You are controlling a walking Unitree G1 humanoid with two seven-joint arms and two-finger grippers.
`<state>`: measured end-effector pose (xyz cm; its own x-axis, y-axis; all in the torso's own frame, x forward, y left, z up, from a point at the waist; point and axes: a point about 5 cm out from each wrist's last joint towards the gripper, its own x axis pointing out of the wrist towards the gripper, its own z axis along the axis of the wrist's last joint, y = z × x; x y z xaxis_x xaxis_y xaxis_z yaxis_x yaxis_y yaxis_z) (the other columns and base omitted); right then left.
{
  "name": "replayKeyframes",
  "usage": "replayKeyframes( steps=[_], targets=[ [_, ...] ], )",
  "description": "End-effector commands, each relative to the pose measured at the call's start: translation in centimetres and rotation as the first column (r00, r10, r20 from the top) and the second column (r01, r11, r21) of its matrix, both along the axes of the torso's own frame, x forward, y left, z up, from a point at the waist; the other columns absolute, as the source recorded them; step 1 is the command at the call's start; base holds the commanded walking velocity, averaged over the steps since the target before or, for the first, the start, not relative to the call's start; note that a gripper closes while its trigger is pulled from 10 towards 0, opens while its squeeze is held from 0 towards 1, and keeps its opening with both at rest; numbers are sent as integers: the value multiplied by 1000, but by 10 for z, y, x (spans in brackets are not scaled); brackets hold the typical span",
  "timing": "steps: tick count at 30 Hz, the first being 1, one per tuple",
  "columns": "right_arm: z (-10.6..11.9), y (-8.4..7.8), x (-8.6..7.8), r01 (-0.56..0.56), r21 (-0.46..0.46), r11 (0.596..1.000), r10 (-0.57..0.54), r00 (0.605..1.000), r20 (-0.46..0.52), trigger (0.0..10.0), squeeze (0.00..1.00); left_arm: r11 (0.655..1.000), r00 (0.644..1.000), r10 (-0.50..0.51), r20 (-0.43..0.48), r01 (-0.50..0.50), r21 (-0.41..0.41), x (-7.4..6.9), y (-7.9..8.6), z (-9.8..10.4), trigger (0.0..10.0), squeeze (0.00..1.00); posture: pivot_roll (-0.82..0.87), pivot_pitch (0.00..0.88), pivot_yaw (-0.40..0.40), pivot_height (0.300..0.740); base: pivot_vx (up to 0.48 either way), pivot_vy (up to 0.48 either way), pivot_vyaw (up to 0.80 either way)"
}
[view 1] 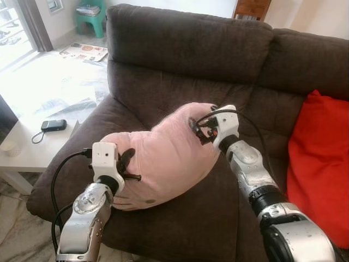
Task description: Move the pillow to the sofa from floor
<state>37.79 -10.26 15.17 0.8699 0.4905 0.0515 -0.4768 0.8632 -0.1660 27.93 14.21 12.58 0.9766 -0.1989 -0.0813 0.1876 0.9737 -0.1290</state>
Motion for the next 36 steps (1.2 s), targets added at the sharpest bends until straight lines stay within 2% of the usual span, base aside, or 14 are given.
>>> replayKeyframes(
  steps=[1,3,4,5,6,10,11,19,25,29,30,31,33,36],
  targets=[
    [3,-6,2,15,-27,1000,-14,1000,17,10000,1000,996,995,80,56,-82,33,5,11,11,10000,0,103,51,-77,740,0,0,0],
    [3,-7,2,23,-36,999,-22,1000,22,10000,1000,993,992,112,59,-114,26,6,15,10,10000,0,103,49,-78,740,0,0,0],
    [3,-7,2,24,-39,999,-23,999,23,10000,929,992,990,126,63,-127,24,6,17,11,10000,0,103,47,-79,740,0,0,0],
    [3,-7,2,24,-40,999,-23,999,23,10000,929,991,989,133,66,-135,24,6,18,11,10000,0,103,47,-79,740,0,0,0],
    [3,-7,2,26,-45,999,-25,999,29,10000,0,982,980,186,72,-187,12,7,23,11,10000,0,103,43,-79,740,0,0,0],
    [3,-7,1,30,-44,999,-29,999,32,10000,0,957,954,288,85,-291,15,8,36,12,10000,0,105,43,-81,740,0,0,0],
    [3,-7,1,30,-45,999,-28,999,33,10000,0,929,926,366,90,-369,17,7,47,12,10000,0,104,46,-80,740,0,0,0],
    [0,-2,-2,10,-35,999,-9,999,36,10000,0,835,837,547,17,-547,50,-2,76,-4,10000,0,105,51,-80,740,0,0,0],
    [-4,0,-5,1,-38,999,0,1000,31,10000,0,681,677,732,-71,-730,65,-20,101,-23,10000,0,98,50,-82,740,0,0,0],
    [-5,-1,-5,2,-41,999,-1,999,32,10000,0,579,576,815,-67,-814,44,-28,113,-24,10000,0,94,53,-83,740,0,0,0],
    [-5,-1,-5,2,-41,999,-1,999,32,10000,0,579,576,815,-67,-814,44,-28,113,-24,10000,0,94,53,-83,740,0,0,0],
    [-5,-1,-5,5,-40,999,-3,999,32,10000,0,555,552,831,-65,-832,31,-30,116,-23,10000,0,92,52,-84,740,0,0,0],
    [-6,0,-6,4,-37,999,-3,999,32,10000,0,478,477,878,-37,-878,9,-36,124,-18,10000,0,91,53,-84,740,0,0,0],
    [-8,1,-8,-3,-33,999,4,1000,30,10000,0,471,471,881,-31,-882,-10,-36,125,-16,10000,0,91,55,-85,740,0,0,0]
  ],
)
